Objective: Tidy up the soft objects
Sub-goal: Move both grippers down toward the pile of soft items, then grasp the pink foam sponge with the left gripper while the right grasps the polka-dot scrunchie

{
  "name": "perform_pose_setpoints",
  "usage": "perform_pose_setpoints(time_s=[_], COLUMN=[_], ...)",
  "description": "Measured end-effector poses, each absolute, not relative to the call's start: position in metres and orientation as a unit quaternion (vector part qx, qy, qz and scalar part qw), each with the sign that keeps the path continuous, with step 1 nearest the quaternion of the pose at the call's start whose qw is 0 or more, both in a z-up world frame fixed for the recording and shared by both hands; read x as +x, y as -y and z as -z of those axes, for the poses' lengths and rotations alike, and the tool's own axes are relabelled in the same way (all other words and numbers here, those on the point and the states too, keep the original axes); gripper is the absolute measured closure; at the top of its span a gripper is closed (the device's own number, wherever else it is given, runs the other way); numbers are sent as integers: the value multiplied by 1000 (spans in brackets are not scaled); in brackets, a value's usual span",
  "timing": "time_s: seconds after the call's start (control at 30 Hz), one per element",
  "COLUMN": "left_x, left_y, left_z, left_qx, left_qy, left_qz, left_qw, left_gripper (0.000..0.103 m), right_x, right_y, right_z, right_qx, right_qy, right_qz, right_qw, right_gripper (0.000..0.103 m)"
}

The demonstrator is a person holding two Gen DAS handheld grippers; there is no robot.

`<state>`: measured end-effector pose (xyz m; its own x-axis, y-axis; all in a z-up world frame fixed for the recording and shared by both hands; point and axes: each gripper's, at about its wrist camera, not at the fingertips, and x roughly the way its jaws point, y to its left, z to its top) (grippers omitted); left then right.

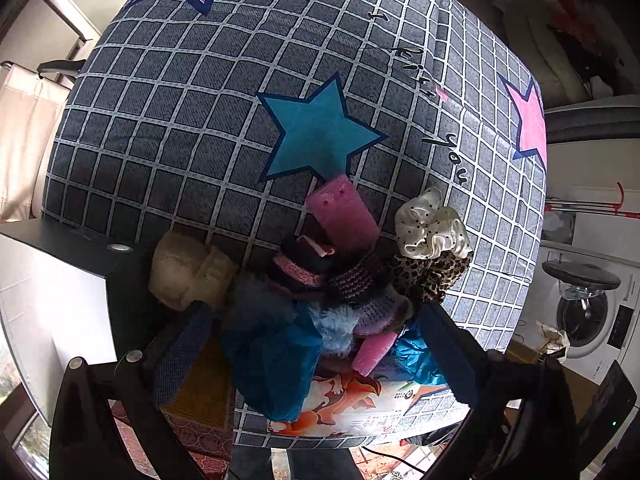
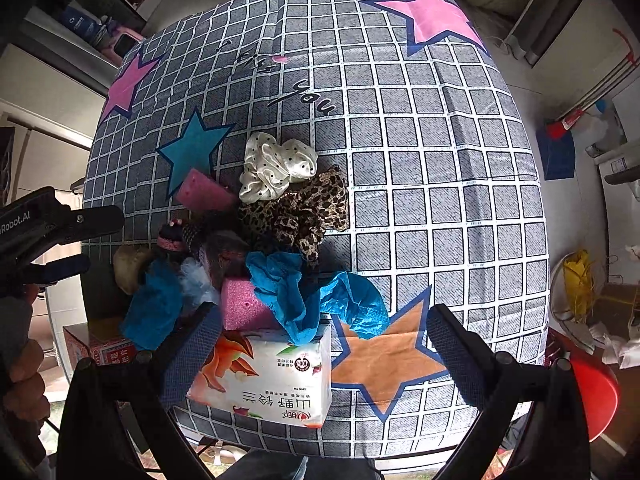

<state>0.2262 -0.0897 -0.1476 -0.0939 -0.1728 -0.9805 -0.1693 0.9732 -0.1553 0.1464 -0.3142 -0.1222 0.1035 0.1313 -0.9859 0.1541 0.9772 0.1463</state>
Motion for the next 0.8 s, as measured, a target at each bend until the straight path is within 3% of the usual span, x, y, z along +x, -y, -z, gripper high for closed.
perform_pose_setpoints(time_s=[0.53, 0.8], left_x=[254, 266], left_y=[70, 112], left_z=[186, 221], left_qx=[-164, -112], left_qy=[-738, -748], left_qz=[-92, -99], left_qw=[648, 647], left_gripper=[0, 0], right_x=[268, 279], right_y=[277, 339], right_z=[237, 244], right_qx=[-4, -25], right_qy=[-688, -679], right_qz=[-66, 15], right_qw=[723, 733], right_gripper=[0, 0])
